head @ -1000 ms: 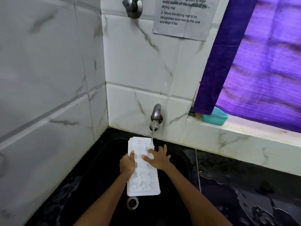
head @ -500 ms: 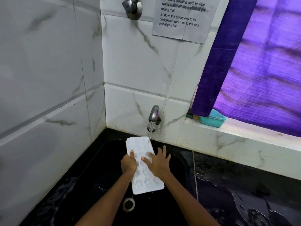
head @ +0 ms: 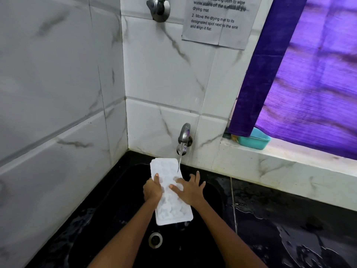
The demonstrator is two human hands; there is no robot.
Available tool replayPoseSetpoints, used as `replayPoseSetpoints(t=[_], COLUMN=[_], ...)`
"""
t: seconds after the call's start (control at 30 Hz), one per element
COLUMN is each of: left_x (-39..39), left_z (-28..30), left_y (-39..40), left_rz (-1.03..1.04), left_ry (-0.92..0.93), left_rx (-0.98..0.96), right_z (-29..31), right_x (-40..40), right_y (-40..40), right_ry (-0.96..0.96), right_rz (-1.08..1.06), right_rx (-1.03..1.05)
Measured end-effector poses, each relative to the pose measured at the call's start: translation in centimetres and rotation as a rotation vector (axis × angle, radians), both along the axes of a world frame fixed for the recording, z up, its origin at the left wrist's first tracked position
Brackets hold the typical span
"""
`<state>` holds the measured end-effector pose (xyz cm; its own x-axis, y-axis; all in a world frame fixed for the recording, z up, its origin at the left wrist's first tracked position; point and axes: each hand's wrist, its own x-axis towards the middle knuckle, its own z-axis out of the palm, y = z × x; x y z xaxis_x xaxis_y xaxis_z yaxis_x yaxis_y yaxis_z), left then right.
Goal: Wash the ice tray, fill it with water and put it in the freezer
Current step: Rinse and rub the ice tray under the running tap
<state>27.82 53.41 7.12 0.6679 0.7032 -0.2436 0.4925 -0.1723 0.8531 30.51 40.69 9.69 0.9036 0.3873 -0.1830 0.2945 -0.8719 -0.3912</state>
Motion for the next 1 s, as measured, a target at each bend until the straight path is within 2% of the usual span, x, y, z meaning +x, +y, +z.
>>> replayPoseSetpoints(t=[0.13,0.23,0.37,0.47,0.53,0.63,0.83,0.93,1.0], left_x=[0.2,0.0,-0.1,0.3,0.5,0.9,0.8,0.6,0.7], left_z=[0.1,0.2,-0.2,0.7,1.4,2.0,2.5,2.6,2.9], left_y=[-0.8,-0.4,-1.7,-1.0,-0.1,-0.2,0.0,-0.3,-0.4], left_rz=[0.002,-0.003,-0.026,0.033,0.072,0.070,0.116,0.106,0.103], left_ry=[0.004,0.009,-0.002,-0.017,-0.016,-0.032,-0.065,-0.070,-0.067], left_rx=[-0.036,0.006,-0.025,-0.041,-0.034,-0.026,-0.068,-0.076,-0.080], right_z=[-0.3,-0.4,-0.1,-0.2,-0.4,0.0,1.2,1.0,0.7], right_x=[-0.4,-0.8,-0.8,-1.2,-1.1,-1.0,-1.1,-1.3,-1.5], right_y=[1.0,0.5,0.9,0.2,-0.5,0.0,0.1,0.5,0.5], right_ry=[-0.020,0.008,-0.011,0.002,-0.084,-0.163,-0.130,-0.149,-0.108], right_rz=[0.001,-0.037,-0.046,0.003,0.004,0.007,0.016,0.009,0.005], right_rx=[-0.023,-0.006,-0.102,0.028,0.091,0.000,0.008,-0.066,-0.025])
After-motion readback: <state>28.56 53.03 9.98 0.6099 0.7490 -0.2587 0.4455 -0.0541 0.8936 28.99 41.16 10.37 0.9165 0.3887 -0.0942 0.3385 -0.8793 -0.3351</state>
